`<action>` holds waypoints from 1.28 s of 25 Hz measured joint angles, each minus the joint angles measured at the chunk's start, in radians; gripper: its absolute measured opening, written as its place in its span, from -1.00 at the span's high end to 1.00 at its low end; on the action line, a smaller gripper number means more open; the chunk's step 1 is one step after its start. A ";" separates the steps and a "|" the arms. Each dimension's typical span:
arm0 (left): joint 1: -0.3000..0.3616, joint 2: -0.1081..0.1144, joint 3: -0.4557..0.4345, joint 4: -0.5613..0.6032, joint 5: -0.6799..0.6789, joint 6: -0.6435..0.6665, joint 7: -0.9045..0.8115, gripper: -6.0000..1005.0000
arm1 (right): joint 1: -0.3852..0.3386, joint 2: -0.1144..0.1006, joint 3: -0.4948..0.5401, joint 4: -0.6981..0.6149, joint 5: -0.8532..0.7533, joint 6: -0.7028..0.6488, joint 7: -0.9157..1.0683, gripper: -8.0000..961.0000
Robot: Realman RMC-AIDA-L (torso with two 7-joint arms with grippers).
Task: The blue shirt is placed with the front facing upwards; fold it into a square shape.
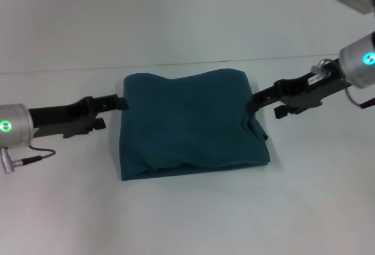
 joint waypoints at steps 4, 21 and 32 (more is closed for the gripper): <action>-0.018 0.000 0.035 -0.012 0.031 -0.007 -0.015 -0.81 | -0.001 -0.027 0.044 -0.002 0.016 -0.036 -0.016 -0.84; -0.118 -0.001 0.165 -0.112 0.142 -0.213 0.019 -0.74 | -0.026 -0.073 0.131 -0.003 0.079 -0.070 -0.042 -0.84; -0.178 -0.019 0.204 -0.186 0.166 -0.294 0.023 -0.67 | -0.035 -0.073 0.137 -0.003 0.080 -0.073 -0.051 -0.84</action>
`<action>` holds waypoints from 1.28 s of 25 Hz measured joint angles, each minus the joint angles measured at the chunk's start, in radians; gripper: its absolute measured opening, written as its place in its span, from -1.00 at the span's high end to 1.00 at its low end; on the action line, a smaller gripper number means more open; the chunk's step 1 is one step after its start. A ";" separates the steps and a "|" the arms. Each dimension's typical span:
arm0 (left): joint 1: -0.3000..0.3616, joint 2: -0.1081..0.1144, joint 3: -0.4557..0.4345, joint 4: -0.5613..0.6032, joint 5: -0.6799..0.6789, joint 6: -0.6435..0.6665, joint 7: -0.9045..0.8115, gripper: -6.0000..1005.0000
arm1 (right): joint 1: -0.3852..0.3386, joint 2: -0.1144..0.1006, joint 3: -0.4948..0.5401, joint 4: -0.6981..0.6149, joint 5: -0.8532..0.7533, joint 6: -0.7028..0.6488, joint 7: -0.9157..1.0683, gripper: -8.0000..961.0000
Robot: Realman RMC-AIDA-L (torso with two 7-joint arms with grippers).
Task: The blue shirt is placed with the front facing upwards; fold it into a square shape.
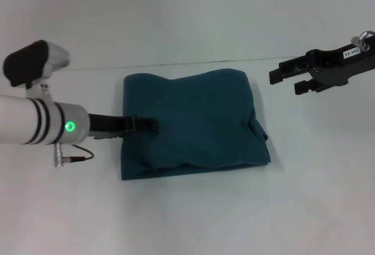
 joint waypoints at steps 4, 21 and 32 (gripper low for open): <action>-0.019 -0.012 0.030 0.001 0.000 -0.012 0.000 -0.64 | -0.003 0.000 0.005 0.000 0.001 -0.004 -0.001 -0.84; -0.010 -0.025 0.059 0.051 -0.008 0.009 0.000 0.15 | -0.006 -0.005 0.025 0.005 0.009 -0.012 -0.013 -0.84; 0.020 -0.036 0.046 0.125 -0.011 0.135 -0.011 0.66 | -0.008 -0.006 0.029 0.005 0.009 -0.012 -0.013 -0.84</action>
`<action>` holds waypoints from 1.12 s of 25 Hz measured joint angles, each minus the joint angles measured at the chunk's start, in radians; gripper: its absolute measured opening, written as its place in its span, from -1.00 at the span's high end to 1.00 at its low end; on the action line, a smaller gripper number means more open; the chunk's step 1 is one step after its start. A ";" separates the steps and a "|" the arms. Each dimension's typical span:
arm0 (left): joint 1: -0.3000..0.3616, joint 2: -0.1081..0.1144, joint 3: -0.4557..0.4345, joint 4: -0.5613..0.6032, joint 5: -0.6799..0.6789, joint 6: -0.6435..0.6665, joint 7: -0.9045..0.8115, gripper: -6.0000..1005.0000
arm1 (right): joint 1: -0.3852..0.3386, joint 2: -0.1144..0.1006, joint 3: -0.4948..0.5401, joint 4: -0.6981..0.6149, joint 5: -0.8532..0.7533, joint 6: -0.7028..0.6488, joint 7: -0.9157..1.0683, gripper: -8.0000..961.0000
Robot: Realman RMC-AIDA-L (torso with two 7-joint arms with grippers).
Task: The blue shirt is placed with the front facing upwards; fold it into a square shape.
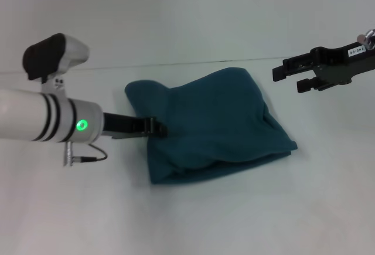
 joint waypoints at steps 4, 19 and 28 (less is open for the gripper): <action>0.067 -0.007 -0.028 0.098 -0.003 0.122 -0.008 0.68 | -0.002 -0.001 0.000 0.002 0.000 0.000 0.000 -0.84; 0.242 0.018 -0.224 0.215 0.061 0.318 0.011 0.68 | -0.007 0.002 0.000 0.004 0.000 0.001 -0.003 -0.84; 0.214 0.033 -0.234 0.187 0.083 0.321 0.017 0.69 | -0.007 0.003 0.000 0.004 0.000 0.000 -0.004 -0.84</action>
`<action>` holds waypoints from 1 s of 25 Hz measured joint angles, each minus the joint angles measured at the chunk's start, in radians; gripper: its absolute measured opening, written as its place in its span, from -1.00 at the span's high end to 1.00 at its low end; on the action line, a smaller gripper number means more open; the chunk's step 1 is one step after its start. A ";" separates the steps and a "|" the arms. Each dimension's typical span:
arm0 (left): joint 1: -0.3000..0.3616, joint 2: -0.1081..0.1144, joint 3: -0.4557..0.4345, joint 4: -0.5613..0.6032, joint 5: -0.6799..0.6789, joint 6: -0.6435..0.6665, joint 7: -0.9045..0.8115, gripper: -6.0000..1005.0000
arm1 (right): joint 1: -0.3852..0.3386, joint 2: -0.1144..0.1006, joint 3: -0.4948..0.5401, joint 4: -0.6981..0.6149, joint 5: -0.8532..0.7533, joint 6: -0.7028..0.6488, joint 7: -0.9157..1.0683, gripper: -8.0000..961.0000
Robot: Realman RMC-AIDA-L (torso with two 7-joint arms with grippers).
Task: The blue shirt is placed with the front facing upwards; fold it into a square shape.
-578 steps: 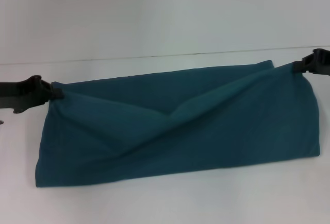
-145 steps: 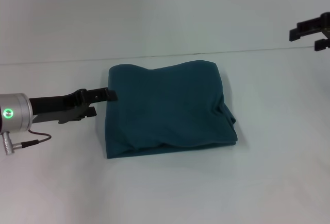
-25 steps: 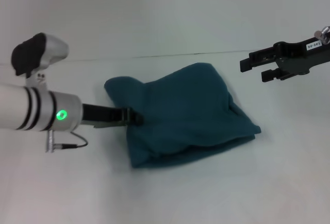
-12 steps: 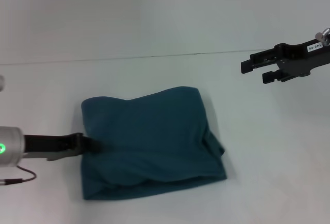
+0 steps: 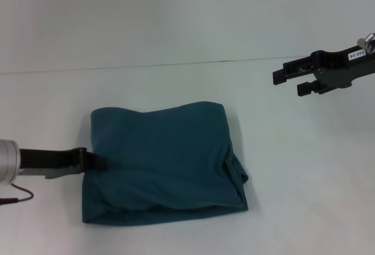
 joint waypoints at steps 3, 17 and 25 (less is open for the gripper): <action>-0.002 0.002 -0.012 0.019 0.004 0.001 -0.006 0.62 | 0.001 -0.001 0.000 0.000 0.000 0.000 -0.003 -0.84; 0.029 -0.004 -0.180 0.093 -0.088 0.088 -0.026 -0.04 | 0.002 -0.002 0.000 0.000 0.000 0.000 -0.007 -0.84; 0.067 -0.003 -0.221 -0.006 -0.223 0.194 0.026 -0.41 | 0.000 0.004 0.000 0.000 0.013 -0.007 -0.057 -0.84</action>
